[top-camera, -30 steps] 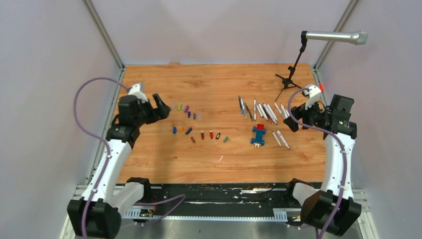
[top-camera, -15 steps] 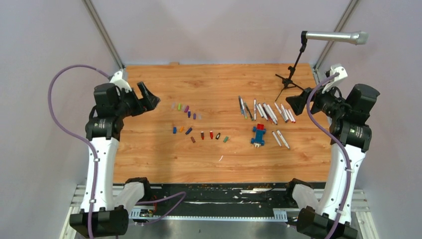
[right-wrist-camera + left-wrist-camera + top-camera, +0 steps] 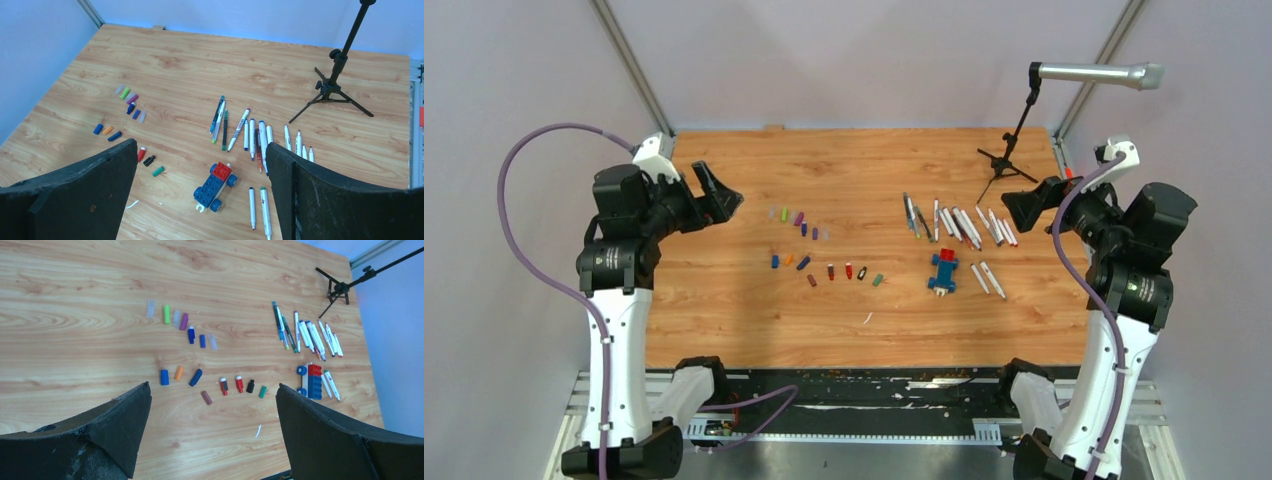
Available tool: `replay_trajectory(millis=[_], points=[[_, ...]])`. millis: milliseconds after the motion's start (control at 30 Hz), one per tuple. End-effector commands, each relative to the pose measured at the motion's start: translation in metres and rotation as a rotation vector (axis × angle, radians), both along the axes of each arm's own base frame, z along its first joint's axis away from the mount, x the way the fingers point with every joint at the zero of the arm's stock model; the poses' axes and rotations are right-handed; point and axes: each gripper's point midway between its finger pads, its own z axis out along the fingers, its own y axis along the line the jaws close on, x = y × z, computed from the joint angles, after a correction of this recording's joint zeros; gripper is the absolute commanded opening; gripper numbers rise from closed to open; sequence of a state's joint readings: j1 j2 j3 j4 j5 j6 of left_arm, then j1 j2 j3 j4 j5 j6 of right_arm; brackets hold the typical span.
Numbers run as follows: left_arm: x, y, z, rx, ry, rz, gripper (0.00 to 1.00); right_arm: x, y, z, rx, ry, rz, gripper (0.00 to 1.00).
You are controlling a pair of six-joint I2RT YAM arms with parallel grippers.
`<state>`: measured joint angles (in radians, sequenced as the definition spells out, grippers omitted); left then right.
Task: Open the pen caps
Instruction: Reset both arms
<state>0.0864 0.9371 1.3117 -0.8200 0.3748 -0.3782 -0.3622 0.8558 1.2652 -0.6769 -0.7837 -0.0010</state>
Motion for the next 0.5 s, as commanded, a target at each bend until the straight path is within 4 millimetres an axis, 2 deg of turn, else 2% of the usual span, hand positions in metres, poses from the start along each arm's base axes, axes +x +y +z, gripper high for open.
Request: replay_trajectory(millis=[0,200,467], points=[[-0.005,-0.009,0.003,-0.037,-0.014,-0.038,1.0,-0.009,-0.001,0.018,0.006,-0.044,-0.043,1.0],[-0.006,-0.009,0.004,-0.037,-0.023,-0.041,1.0,-0.009,-0.002,0.011,0.005,-0.038,-0.051,1.0],[-0.02,-0.005,-0.004,0.072,-0.044,-0.042,1.0,-0.005,-0.004,0.001,0.007,-0.025,-0.051,1.0]])
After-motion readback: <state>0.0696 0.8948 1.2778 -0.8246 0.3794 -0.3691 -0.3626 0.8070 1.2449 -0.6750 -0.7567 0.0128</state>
